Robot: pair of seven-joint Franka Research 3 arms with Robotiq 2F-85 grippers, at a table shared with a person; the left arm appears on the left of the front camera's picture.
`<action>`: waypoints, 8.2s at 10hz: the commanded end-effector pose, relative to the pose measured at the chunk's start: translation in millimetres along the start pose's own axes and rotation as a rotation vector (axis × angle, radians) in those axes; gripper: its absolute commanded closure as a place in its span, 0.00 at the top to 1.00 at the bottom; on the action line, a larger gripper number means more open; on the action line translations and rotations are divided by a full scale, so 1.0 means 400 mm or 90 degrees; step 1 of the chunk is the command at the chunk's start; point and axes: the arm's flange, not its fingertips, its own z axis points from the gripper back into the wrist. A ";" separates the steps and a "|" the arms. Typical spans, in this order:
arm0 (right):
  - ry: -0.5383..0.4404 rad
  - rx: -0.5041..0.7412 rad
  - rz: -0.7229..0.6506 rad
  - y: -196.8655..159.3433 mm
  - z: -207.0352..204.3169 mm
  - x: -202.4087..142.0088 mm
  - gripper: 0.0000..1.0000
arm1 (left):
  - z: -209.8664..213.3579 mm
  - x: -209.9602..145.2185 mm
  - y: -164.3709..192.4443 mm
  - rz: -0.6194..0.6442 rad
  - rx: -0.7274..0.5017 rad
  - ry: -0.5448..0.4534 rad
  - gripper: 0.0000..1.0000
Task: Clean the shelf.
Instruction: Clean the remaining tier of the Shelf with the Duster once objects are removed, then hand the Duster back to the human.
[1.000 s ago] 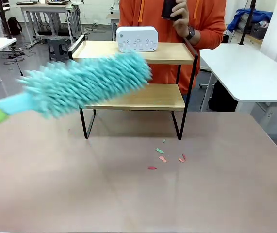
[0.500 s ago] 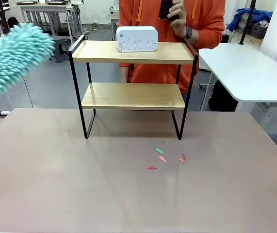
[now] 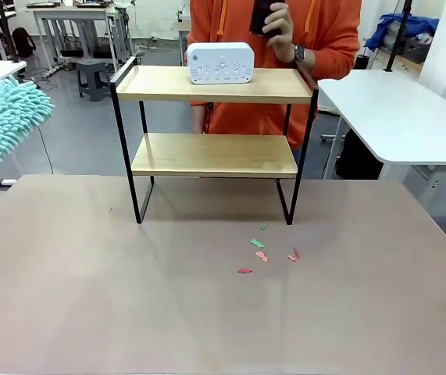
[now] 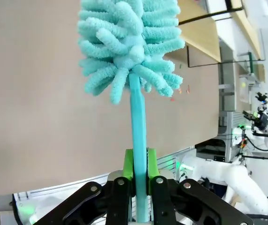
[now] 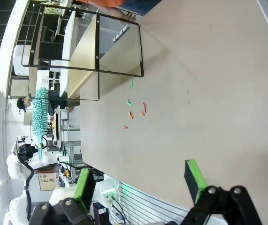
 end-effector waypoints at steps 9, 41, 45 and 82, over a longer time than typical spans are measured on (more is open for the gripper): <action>-0.010 0.015 0.016 0.001 -0.001 0.004 1.00 | 0.042 -0.033 0.008 -0.039 -0.016 -0.006 0.12; 0.604 0.237 0.447 0.874 -0.583 -0.237 1.00 | -0.349 -0.089 -0.533 -0.485 -0.417 0.698 0.12; 0.619 0.248 0.453 0.880 -0.585 -0.257 1.00 | -0.384 -0.095 -0.563 -0.495 -0.416 0.699 0.12; -0.077 0.080 -0.251 0.067 -0.162 0.027 0.00 | -0.259 0.194 0.081 -0.001 -0.362 -0.044 1.00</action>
